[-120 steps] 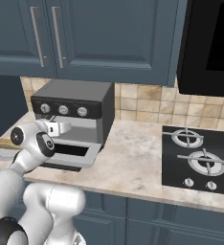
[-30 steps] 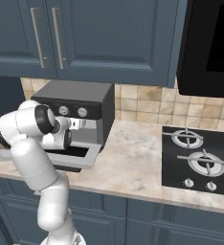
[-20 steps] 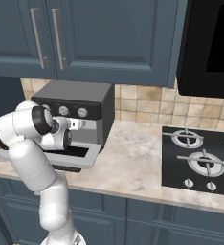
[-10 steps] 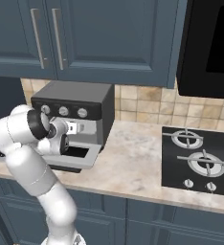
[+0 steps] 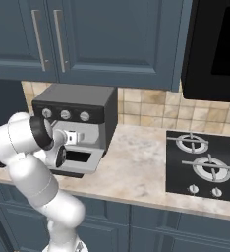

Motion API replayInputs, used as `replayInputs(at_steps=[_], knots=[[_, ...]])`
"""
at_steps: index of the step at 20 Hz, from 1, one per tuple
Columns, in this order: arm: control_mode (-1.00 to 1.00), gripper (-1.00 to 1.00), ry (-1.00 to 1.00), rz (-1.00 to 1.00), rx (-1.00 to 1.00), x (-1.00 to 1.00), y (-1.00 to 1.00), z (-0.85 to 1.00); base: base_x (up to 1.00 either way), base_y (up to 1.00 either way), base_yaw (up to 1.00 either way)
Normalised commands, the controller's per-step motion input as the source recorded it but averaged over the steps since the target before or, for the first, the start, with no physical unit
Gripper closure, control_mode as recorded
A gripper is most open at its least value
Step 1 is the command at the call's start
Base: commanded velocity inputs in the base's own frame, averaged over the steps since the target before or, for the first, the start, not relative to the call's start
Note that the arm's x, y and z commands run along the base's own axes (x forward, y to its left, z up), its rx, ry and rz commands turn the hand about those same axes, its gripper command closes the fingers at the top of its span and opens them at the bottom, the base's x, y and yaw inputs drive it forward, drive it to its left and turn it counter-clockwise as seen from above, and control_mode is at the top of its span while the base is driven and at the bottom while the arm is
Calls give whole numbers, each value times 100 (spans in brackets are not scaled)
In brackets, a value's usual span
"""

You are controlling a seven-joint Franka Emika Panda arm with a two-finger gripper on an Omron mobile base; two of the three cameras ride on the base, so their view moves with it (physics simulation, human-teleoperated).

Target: Pull the toaster oven rack outwards. Pick up the baguette from the plate and place it on the toaster oven rack. Close the toaster oven door fully and set the temperature to the lowest setting.

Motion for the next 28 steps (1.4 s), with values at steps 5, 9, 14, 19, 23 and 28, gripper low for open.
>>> replayInputs(at_steps=[5,9,14,19,23,28], knots=[[-100,-100,77,0,-18,-100,5,-100,0,0,0],[-100,-100,82,2,-21,-100,11,-100,0,0,0],[-100,-100,87,3,-24,-100,12,-91,0,0,0],[-100,-100,91,5,-27,-100,14,-78,0,0,0],[-100,-100,93,7,-30,-100,14,-69,0,0,0],[-100,-100,95,10,-33,-100,18,-59,0,0,0]])
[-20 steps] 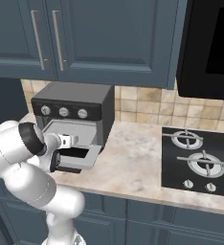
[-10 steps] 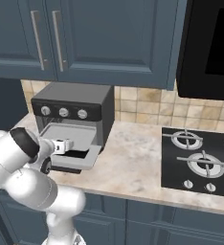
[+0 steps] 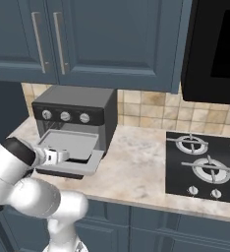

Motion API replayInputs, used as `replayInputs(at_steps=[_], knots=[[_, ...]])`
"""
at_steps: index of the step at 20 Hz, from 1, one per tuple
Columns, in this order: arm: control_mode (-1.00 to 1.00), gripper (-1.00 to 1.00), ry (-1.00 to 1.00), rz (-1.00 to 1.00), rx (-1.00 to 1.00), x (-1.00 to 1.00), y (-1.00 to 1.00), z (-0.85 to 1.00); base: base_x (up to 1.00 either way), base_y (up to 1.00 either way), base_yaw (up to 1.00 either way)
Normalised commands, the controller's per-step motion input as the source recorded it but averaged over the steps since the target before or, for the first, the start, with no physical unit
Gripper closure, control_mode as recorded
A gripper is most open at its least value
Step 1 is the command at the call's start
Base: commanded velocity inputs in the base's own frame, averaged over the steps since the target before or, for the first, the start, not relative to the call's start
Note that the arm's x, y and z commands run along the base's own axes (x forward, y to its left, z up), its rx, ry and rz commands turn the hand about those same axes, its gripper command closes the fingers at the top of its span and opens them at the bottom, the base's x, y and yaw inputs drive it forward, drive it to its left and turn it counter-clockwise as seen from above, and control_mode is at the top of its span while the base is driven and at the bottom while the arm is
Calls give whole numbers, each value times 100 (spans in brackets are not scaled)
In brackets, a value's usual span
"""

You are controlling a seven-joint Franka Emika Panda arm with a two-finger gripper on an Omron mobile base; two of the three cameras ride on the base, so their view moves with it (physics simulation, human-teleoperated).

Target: Pull the toaster oven rack outwards. Pick up the baguette from the plate and place it on the toaster oven rack. Close the toaster oven door fully and set the temperature to the lowest setting.

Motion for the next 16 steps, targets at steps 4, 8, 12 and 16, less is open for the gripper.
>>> replayInputs(at_steps=[4,8,12,16], knots=[[-100,-100,96,12,-33,-100,18,-58,0,0,0],[-100,-100,91,12,-27,-100,8,-47,0,0,0],[-100,-100,64,12,-15,-100,0,-3,0,0,0],[-100,-100,47,14,-15,-100,2,0,0,0,0]])
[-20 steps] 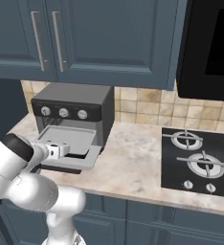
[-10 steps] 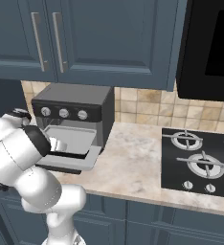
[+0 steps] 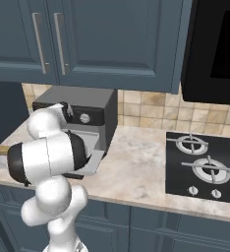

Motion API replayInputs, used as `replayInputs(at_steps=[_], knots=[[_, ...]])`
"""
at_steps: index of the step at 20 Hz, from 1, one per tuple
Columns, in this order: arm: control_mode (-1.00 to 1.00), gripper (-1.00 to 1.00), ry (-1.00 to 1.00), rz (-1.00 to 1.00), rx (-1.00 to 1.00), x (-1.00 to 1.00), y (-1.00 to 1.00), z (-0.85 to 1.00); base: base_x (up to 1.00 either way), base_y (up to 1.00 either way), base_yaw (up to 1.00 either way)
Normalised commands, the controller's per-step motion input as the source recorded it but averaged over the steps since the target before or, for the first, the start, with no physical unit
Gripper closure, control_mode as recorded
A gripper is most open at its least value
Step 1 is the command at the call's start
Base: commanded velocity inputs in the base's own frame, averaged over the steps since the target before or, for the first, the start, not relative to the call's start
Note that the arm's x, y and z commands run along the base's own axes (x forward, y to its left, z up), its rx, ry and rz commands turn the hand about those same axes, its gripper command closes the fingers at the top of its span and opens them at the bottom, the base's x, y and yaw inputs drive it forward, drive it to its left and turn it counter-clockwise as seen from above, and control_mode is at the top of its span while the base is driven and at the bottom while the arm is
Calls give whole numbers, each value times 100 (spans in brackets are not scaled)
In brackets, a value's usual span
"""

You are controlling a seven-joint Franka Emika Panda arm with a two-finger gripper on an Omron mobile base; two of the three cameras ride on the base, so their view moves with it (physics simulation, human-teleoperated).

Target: Pull the toaster oven rack outwards. Pick up the baguette from the plate and place it on the toaster oven rack. Close the toaster oven door fully and set the temperature to the lowest setting.

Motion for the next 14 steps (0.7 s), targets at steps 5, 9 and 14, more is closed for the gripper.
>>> replayInputs(at_steps=[5,9,14], knots=[[-100,-100,35,17,-12,-100,12,16,0,0,0],[-100,-100,28,18,-11,-100,14,46,0,0,0],[-100,-100,26,19,-14,-100,18,55,0,0,0]])
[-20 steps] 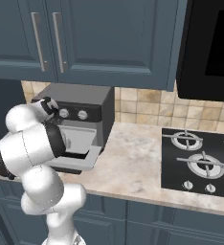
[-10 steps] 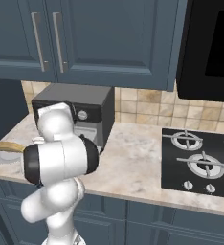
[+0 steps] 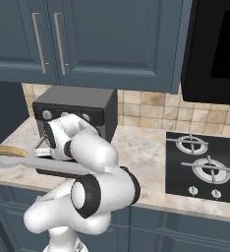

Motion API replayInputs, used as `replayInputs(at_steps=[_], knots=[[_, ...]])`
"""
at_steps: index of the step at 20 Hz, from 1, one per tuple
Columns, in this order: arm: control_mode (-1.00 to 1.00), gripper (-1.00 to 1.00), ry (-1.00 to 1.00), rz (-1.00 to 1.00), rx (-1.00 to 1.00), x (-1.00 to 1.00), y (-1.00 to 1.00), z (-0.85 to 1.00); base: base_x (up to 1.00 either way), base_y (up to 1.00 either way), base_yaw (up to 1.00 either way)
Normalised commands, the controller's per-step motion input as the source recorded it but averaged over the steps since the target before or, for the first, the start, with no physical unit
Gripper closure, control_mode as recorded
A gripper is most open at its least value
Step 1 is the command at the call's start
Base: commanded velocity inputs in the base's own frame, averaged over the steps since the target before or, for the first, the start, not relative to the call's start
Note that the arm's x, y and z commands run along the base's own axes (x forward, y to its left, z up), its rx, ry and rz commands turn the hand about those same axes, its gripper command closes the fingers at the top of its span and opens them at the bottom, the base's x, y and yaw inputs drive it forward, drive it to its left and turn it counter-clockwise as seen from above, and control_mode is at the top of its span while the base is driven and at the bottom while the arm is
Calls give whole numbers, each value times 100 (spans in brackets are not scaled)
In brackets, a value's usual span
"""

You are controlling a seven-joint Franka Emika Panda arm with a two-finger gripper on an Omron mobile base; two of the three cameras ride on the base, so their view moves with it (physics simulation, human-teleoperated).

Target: Pull the toaster oven rack outwards. Pick up the baguette from the plate and place it on the toaster oven rack. Close the toaster oven door fully and set the temperature to the lowest setting.

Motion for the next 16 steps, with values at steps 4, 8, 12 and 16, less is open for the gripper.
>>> replayInputs(at_steps=[4,8,12,16], knots=[[-100,-100,17,22,-16,-100,24,89,0,0,0],[-100,-100,2,20,-13,-100,21,100,0,0,0],[-100,-100,0,14,-7,-90,24,100,0,0,0],[-100,-100,0,9,-7,-93,19,100,0,0,0]])
